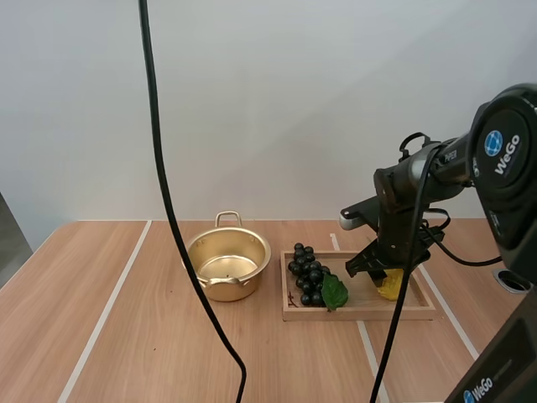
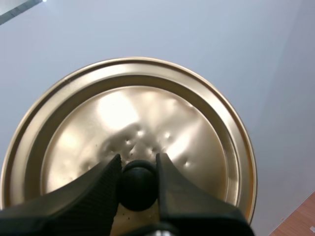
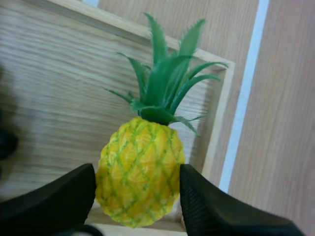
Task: Open the pot, put the pineapple inside, and close it
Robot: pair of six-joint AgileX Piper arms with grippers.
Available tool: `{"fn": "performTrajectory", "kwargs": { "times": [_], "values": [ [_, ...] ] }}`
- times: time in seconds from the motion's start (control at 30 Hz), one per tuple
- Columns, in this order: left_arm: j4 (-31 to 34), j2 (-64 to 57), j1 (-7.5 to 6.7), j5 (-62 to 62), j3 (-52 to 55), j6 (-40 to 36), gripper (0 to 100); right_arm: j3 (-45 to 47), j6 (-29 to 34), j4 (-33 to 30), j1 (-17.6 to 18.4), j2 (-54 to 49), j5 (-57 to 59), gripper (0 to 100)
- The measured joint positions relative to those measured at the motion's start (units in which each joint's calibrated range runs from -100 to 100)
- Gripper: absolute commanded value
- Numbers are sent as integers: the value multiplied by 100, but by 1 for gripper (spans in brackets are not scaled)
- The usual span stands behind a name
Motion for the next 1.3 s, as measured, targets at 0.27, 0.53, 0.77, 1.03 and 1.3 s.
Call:
{"fn": "performTrajectory", "kwargs": {
  "times": [0.27,0.53,0.77,1.03,1.3],
  "values": [
    [4,0,0,237,-141,9,0,-28,89,-223,0,215,-123,83],
    [14,0,0,309,-141,18,0,-80,89,-374,0,385,-235,92],
    [14,0,0,378,-141,80,0,46,100,-230,-8,592,-13,100],
    [14,0,0,623,-141,92,0,51,100,-230,-8,592,-31,100],
    [14,0,0,678,-141,92,0,51,100,-219,-8,592,-63,0]
  ]
}}
